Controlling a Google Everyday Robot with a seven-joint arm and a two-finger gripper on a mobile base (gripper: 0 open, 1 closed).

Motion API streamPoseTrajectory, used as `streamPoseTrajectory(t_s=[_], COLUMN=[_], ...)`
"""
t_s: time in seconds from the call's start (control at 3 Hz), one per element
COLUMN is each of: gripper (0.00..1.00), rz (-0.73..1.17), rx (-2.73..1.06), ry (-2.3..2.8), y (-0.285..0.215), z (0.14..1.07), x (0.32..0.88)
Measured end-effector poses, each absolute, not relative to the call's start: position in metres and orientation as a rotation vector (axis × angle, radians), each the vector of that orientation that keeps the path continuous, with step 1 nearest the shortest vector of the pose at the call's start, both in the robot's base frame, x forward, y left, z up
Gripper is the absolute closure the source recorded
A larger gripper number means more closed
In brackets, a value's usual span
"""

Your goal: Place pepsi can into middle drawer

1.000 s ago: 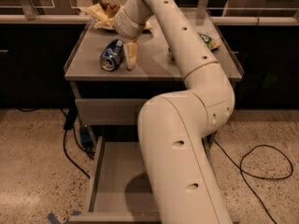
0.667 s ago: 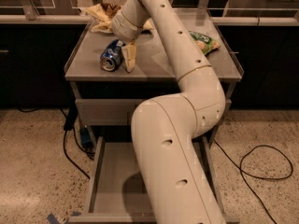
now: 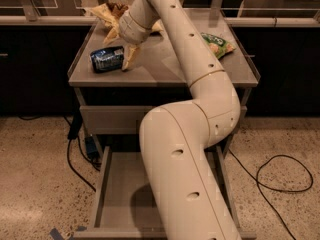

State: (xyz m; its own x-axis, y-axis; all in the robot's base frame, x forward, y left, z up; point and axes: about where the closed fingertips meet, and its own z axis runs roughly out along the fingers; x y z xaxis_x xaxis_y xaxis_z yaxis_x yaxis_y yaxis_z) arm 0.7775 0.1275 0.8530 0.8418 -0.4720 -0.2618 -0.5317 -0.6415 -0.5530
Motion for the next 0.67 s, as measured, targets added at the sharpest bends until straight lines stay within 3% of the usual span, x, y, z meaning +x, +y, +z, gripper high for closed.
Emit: streamPoseTrajectory(t_s=[0.67], gripper=[0.97], rz=[0.123], rx=[-2.378], ry=[0.729], y=[0.1275], z=[0.8530], x=[0.7775])
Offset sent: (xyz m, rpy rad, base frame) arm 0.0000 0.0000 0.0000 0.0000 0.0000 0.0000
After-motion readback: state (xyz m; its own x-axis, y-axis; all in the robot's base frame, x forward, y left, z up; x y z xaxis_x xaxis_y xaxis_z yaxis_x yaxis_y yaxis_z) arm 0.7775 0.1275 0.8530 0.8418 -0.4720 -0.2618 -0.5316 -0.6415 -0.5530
